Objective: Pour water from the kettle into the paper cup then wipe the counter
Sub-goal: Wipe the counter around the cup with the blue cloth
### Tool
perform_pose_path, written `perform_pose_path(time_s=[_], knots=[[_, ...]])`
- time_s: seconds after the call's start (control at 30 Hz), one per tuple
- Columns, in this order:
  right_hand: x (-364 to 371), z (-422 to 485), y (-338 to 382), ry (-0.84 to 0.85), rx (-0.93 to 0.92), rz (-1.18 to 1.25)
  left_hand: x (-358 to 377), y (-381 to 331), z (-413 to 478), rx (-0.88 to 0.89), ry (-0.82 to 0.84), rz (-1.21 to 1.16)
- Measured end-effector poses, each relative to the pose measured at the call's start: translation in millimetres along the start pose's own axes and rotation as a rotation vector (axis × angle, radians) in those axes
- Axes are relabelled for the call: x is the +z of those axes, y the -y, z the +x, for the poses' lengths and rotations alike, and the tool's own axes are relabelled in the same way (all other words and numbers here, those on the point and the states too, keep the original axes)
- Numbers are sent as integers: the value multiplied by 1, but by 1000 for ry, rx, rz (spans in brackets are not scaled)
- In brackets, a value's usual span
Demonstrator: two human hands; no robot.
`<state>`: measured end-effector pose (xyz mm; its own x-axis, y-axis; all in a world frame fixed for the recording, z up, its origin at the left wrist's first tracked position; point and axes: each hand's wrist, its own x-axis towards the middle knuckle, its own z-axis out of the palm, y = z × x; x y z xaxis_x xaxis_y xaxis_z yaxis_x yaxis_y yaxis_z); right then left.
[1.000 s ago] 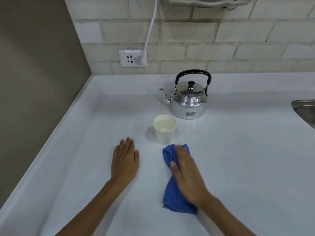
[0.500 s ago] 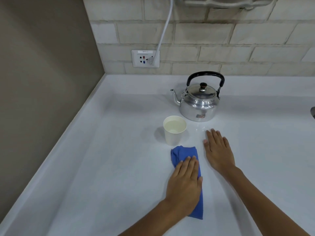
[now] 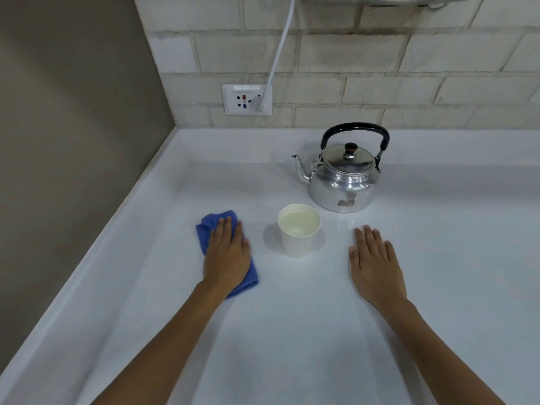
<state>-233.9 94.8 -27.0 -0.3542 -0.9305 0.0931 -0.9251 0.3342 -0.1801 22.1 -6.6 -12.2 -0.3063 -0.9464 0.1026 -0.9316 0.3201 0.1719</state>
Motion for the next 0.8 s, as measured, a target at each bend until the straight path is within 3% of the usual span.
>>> perform_pose_path(time_s=[0.13,0.23,0.37,0.5,0.63,0.8], knots=[[1,0,-2,-9,-9,-17,12,-36,21,154,6,-77],[1,0,-4,-26,-28,-25,14,-19,-2,235,-25,-187],[3,1,-3,-9,7,-20,15,23,1,125,-109,-159],[4,2,0,-3,29,-16,5,12,56,76,-50,-153],[3,0,1,-23,3,-17,9,-25,92,175,40,-253],[5,0,0,-47,7,-7,18,-12,85,503,131,-303]])
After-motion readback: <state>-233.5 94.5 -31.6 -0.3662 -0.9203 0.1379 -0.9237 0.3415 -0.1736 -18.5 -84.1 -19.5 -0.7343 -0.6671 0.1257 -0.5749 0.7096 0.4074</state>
